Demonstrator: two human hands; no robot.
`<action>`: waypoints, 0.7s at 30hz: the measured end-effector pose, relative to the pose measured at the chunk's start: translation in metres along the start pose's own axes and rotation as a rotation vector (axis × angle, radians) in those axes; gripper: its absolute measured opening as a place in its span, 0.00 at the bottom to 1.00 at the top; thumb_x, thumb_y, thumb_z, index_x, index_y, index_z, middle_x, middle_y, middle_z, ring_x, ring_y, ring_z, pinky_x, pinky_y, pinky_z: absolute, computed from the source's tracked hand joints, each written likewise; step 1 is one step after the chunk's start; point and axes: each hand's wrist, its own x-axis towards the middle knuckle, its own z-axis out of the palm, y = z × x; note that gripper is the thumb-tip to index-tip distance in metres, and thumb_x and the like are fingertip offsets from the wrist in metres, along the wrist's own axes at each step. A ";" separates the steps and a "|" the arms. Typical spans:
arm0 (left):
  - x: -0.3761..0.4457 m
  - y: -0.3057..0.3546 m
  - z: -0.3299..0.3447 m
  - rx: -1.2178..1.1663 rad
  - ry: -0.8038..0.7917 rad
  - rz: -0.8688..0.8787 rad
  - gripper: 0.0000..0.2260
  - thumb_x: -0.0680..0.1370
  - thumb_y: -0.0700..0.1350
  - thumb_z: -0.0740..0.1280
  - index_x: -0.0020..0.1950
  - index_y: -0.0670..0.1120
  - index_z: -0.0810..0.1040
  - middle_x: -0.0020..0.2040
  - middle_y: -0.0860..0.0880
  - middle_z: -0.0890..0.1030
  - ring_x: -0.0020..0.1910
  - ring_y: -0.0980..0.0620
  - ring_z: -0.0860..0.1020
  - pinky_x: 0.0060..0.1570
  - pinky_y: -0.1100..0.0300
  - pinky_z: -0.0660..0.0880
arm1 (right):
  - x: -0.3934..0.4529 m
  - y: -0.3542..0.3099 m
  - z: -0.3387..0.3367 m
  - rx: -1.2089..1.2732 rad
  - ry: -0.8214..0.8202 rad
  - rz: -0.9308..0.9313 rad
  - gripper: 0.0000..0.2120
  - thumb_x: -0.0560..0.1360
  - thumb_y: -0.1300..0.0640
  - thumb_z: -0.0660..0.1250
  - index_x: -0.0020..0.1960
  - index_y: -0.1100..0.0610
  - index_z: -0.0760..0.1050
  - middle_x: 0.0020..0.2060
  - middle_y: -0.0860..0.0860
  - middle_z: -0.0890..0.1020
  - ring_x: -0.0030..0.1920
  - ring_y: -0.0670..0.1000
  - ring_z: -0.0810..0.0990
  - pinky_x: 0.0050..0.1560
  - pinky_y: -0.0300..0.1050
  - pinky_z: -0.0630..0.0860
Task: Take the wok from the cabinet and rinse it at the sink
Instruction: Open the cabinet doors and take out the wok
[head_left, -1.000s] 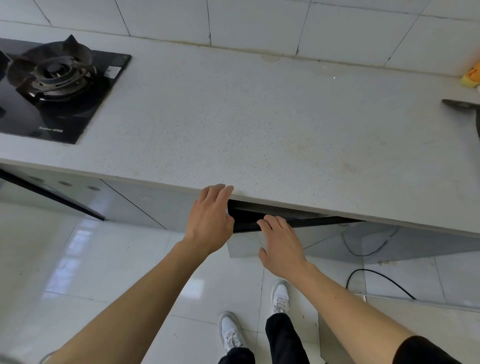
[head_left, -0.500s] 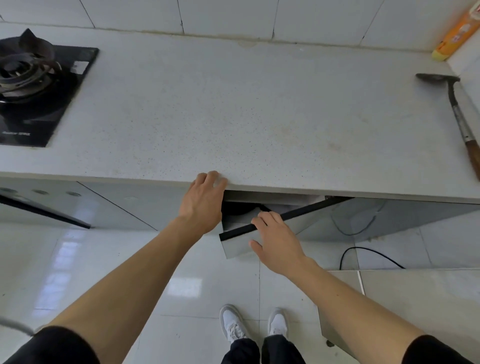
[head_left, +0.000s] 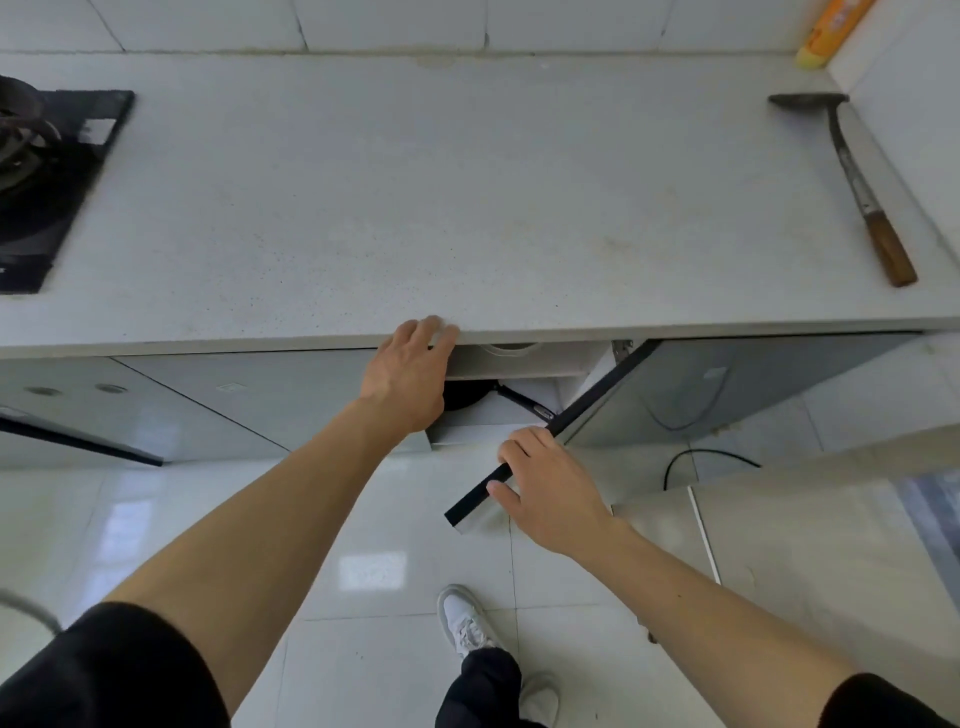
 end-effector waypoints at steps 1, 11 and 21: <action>0.001 0.002 0.000 0.009 -0.003 -0.011 0.36 0.72 0.39 0.67 0.76 0.48 0.54 0.77 0.46 0.56 0.74 0.43 0.57 0.70 0.50 0.63 | -0.005 0.001 0.000 -0.011 0.013 0.001 0.14 0.77 0.46 0.62 0.53 0.56 0.73 0.52 0.50 0.76 0.57 0.51 0.71 0.60 0.45 0.71; 0.011 0.033 -0.004 0.022 -0.040 0.016 0.34 0.72 0.38 0.65 0.76 0.46 0.56 0.76 0.46 0.57 0.73 0.43 0.60 0.68 0.49 0.65 | -0.058 0.019 0.002 -0.052 0.054 0.158 0.13 0.71 0.46 0.68 0.45 0.56 0.73 0.45 0.49 0.74 0.50 0.49 0.71 0.51 0.44 0.76; 0.017 0.046 0.002 0.082 -0.018 -0.032 0.29 0.72 0.38 0.64 0.72 0.43 0.61 0.72 0.45 0.62 0.68 0.43 0.64 0.61 0.51 0.69 | -0.111 0.075 -0.010 -0.068 -0.035 0.389 0.38 0.78 0.49 0.63 0.78 0.59 0.45 0.78 0.51 0.47 0.77 0.49 0.47 0.75 0.43 0.53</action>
